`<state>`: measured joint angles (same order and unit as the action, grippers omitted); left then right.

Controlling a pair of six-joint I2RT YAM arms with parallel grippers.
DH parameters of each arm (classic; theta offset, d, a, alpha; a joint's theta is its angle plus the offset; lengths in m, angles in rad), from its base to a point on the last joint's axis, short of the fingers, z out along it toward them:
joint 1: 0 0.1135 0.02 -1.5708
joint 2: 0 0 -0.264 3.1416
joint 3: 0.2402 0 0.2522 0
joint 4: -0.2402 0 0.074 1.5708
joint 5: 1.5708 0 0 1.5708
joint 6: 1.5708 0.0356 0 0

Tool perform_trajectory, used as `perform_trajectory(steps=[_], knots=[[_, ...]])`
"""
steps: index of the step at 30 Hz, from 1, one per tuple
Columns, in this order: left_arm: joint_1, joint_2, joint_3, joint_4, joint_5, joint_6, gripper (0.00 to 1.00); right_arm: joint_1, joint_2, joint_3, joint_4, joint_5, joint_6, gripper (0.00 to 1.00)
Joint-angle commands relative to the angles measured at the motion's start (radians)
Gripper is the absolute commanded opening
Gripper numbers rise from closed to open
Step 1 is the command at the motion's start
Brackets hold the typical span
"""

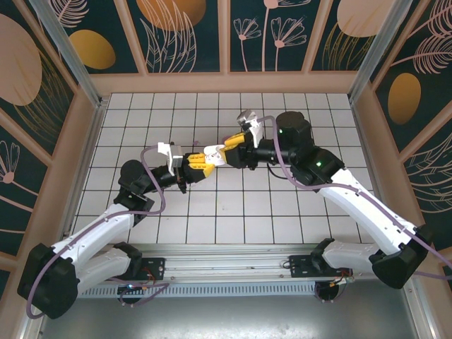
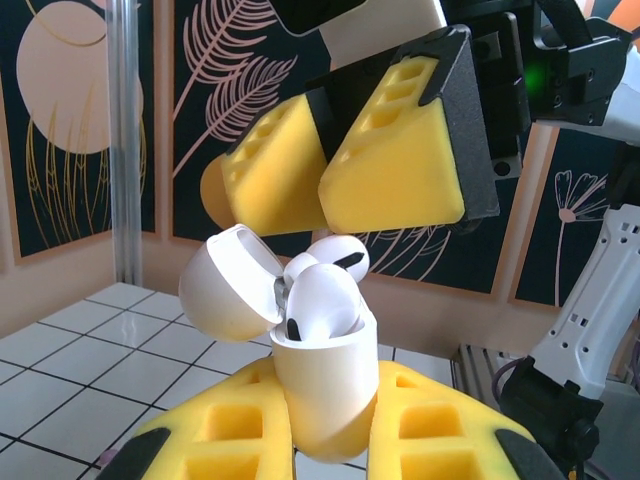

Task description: Insert wireless bluetooth earbuds into charging case

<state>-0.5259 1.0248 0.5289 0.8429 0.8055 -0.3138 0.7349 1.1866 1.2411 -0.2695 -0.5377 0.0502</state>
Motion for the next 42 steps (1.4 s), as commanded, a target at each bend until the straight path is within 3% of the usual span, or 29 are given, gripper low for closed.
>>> perform_trajectory(steps=[1, 8, 16, 25, 39, 42], knots=[[-0.005, 0.003, 0.002, 0.021, 0.007, 0.017, 0.00, 0.011, 0.019, 0.029, -0.020, 0.022, -0.031, 0.40], [-0.005, 0.000, -0.006, 0.015, 0.005, 0.024, 0.00, 0.012, 0.027, 0.041, -0.033, 0.026, -0.039, 0.39], [-0.004, -0.008, -0.013, 0.013, 0.000, 0.026, 0.00, 0.012, -0.029, 0.030, -0.027, 0.139, -0.014, 0.40], [-0.004, -0.013, -0.019, 0.015, 0.000, 0.024, 0.00, 0.047, -0.032, 0.044, -0.025, 0.052, 0.009, 0.39], [-0.005, -0.025, -0.019, 0.010, 0.001, 0.024, 0.00, 0.072, 0.042, 0.082, -0.147, 0.095, -0.033, 0.37], [-0.004, -0.030, -0.022, 0.008, 0.004, 0.024, 0.00, 0.072, 0.044, 0.080, -0.151, 0.097, -0.046, 0.33]])
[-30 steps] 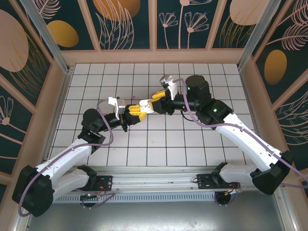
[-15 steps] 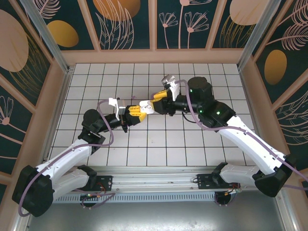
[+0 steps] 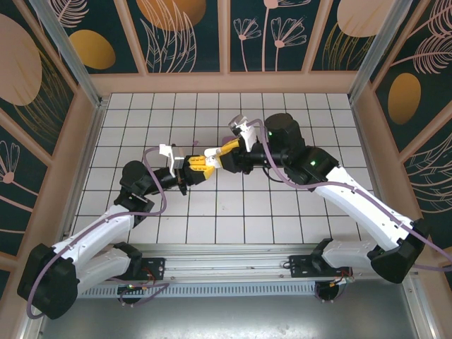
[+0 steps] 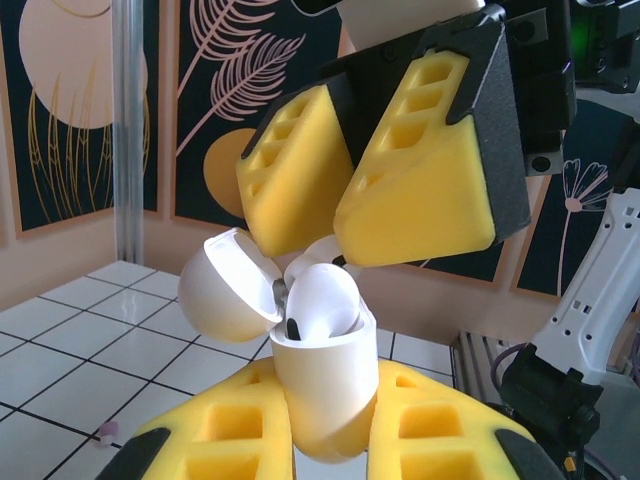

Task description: Insert wireless bluetooth earbuds into charging case

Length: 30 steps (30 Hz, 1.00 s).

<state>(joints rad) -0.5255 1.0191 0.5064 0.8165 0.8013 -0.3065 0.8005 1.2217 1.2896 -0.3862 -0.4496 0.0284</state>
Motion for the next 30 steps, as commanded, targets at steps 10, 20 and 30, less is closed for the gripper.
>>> perform_trajectory(steps=[10, 20, 30], knots=[[-0.005, -0.028, -0.002, 0.056, 0.024, 0.014, 0.00, -0.026, -0.014, -0.005, -0.014, -0.076, -0.076, 0.23], [-0.005, -0.045, -0.012, 0.111, 0.052, -0.006, 0.00, -0.129, -0.039, -0.054, 0.065, -0.294, -0.052, 0.19], [-0.004, -0.035, -0.005, 0.127, 0.049, -0.016, 0.00, -0.124, -0.052, -0.081, 0.096, -0.340, -0.018, 0.18]])
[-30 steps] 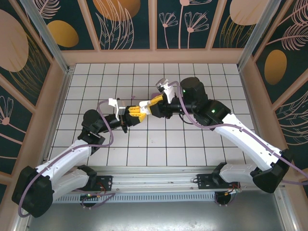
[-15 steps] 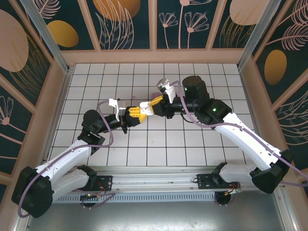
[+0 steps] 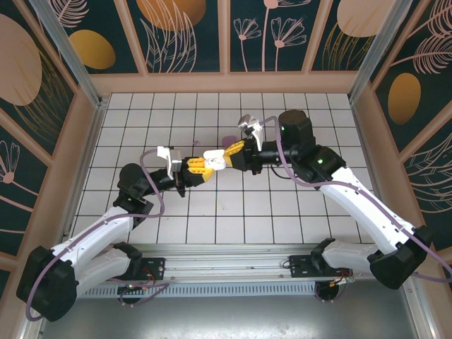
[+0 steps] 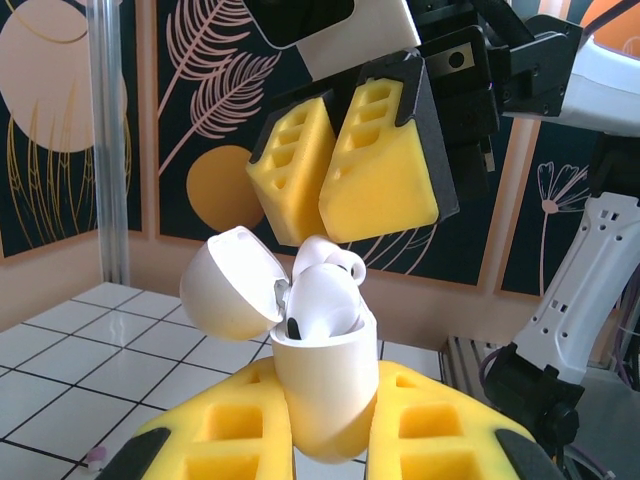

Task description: Insert wireless bluetooth earbuds into charging case

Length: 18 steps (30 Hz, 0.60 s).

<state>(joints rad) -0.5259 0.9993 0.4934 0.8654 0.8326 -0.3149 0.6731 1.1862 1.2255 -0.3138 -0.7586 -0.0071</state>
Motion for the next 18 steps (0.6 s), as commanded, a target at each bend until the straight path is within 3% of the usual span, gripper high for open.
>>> perform_trajectory(steps=[1, 12, 18], knots=[[-0.005, -0.012, 0.010, 0.077, 0.017, -0.007, 0.00, 0.009, -0.016, -0.019, 0.023, -0.022, 0.021, 0.18], [-0.004, 0.004, 0.019, 0.052, 0.017, 0.003, 0.00, 0.094, -0.002, -0.024, 0.037, 0.214, 0.106, 0.16], [-0.005, 0.005, 0.016, 0.054, 0.014, 0.004, 0.00, 0.146, -0.023, -0.069, 0.128, 0.345, 0.195, 0.14]])
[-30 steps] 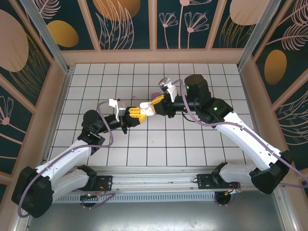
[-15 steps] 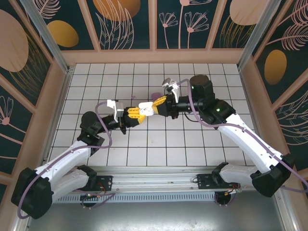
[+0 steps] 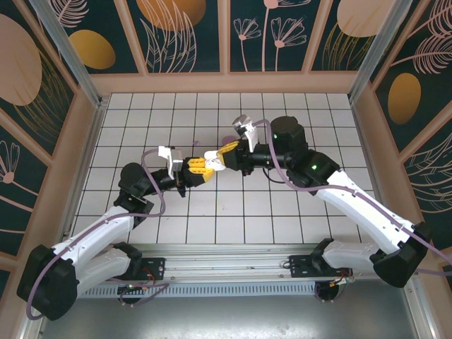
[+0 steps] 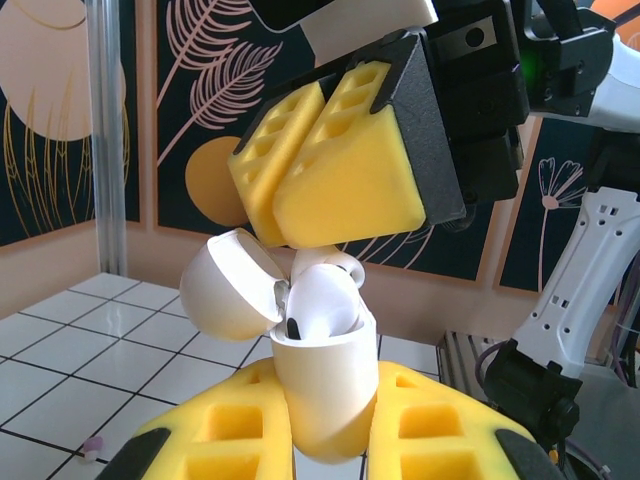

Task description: Insert wireless bluetooth earbuds into charging case

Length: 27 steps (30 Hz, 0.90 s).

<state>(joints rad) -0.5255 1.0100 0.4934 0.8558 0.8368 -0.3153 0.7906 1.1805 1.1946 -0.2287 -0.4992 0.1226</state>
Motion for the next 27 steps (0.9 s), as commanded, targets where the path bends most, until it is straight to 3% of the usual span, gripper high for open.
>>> perform_trajectory(steps=[1, 11, 16, 19, 27], knots=[[-0.004, -0.007, 0.014, 0.064, 0.008, 0.005, 0.00, 0.035, -0.021, -0.045, 0.059, 0.092, 0.075, 0.15], [-0.005, -0.023, 0.005, 0.045, -0.015, 0.022, 0.00, 0.052, -0.074, 0.004, 0.042, 0.104, 0.089, 0.35], [-0.005, -0.026, 0.004, 0.031, -0.035, 0.032, 0.00, 0.042, -0.102, 0.007, -0.014, 0.094, 0.074, 0.40], [-0.004, -0.021, 0.008, 0.027, -0.035, 0.034, 0.00, 0.037, -0.120, -0.003, -0.048, 0.096, 0.062, 0.39], [-0.005, -0.013, 0.014, 0.015, -0.037, 0.037, 0.00, 0.033, -0.134, -0.017, -0.107, 0.098, 0.079, 0.21]])
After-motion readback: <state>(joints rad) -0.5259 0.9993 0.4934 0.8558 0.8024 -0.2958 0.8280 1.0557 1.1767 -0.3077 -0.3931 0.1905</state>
